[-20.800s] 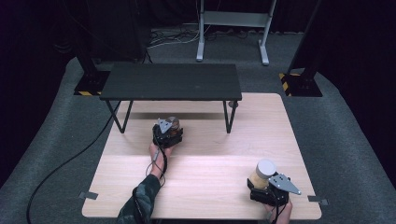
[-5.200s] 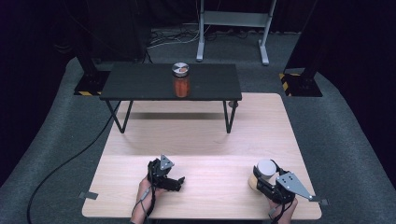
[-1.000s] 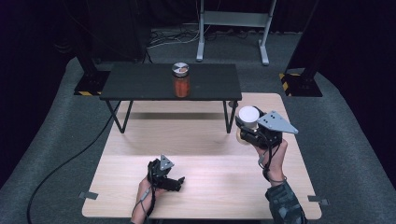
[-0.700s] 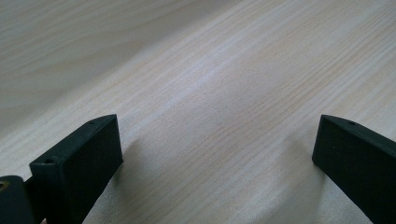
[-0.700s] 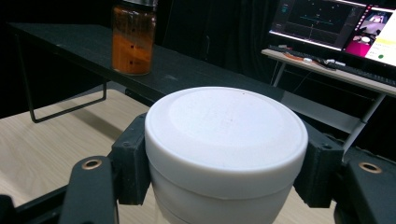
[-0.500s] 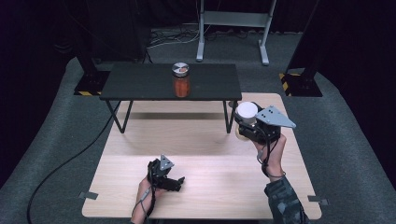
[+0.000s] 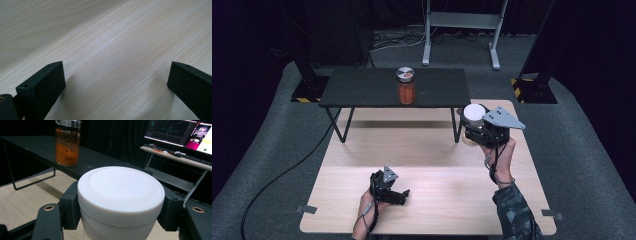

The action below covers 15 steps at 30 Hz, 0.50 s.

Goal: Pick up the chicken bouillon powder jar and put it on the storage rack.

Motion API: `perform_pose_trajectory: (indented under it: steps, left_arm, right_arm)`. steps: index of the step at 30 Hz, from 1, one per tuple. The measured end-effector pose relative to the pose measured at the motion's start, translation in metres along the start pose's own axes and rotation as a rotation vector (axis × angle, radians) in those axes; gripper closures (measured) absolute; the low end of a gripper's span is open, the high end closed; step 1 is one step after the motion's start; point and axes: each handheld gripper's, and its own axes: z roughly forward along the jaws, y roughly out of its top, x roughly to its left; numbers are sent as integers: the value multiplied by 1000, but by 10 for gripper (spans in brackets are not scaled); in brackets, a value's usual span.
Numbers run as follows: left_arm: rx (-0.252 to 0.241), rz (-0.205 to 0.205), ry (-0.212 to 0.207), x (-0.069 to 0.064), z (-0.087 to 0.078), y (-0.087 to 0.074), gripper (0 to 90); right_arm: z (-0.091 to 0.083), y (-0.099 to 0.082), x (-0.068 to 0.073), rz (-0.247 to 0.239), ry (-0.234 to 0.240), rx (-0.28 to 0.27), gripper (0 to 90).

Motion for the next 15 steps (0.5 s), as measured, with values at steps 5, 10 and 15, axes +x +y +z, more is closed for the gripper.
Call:
perform_pose_trajectory:
  steps: [5,10,15]
  left_arm:
    - [0,1,0,0,0,0,11]
    - [0,0,-1,0,0,0,11]
    - [1,1,-1,0,0,0,11]
  right_arm:
    - [4,5,-1,-8,2,2,322]
    - [8,9,-2,-6,4,3,322]
    - [14,13,-5,5,12,3,322]
